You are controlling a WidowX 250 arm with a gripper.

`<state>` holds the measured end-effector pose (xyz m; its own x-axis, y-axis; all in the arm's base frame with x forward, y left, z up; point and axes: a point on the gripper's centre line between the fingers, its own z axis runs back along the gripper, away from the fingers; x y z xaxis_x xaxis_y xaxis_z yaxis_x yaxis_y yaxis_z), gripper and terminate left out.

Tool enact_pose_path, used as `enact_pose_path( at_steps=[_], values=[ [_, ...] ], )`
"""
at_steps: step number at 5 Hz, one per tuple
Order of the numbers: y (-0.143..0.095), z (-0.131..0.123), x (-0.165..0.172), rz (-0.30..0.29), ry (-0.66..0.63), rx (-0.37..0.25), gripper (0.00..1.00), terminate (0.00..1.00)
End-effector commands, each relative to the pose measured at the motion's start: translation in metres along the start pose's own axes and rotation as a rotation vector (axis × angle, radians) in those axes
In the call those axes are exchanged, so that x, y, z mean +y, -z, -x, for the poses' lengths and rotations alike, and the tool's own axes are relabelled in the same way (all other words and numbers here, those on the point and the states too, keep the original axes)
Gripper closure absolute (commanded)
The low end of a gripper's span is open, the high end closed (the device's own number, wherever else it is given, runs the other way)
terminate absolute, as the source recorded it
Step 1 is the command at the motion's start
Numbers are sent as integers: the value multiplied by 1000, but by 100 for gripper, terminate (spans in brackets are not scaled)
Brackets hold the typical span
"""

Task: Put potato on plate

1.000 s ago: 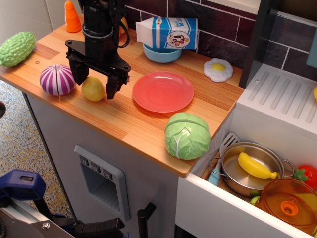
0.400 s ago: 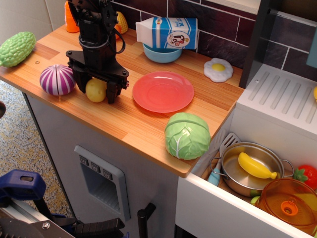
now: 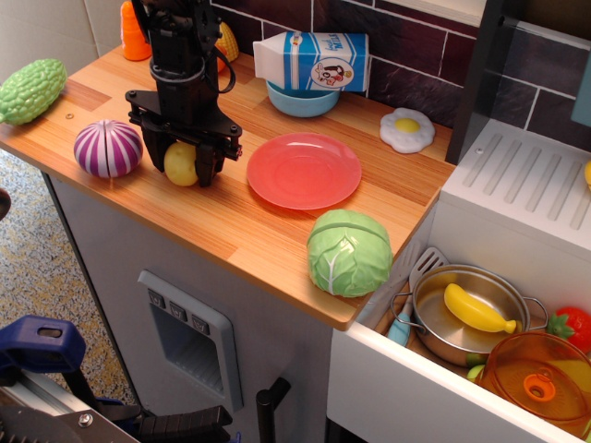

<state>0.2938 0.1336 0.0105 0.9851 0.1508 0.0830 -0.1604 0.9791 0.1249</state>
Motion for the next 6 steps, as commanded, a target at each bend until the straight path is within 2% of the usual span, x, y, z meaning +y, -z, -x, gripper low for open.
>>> enact_pose_path(
  at_steps=[1,2,3,4,6],
  values=[
    [-64,-31,-22,-51,104,-44,100,0],
    [-72,-43,-46,-5,222,-83,100,0],
    [-69,-49,-67,38,324,-106,100,0],
    [-52,-52,-85,105,433,-141,100,0],
    [-34,-51,-92,128,476,-167,100,0]
  ],
)
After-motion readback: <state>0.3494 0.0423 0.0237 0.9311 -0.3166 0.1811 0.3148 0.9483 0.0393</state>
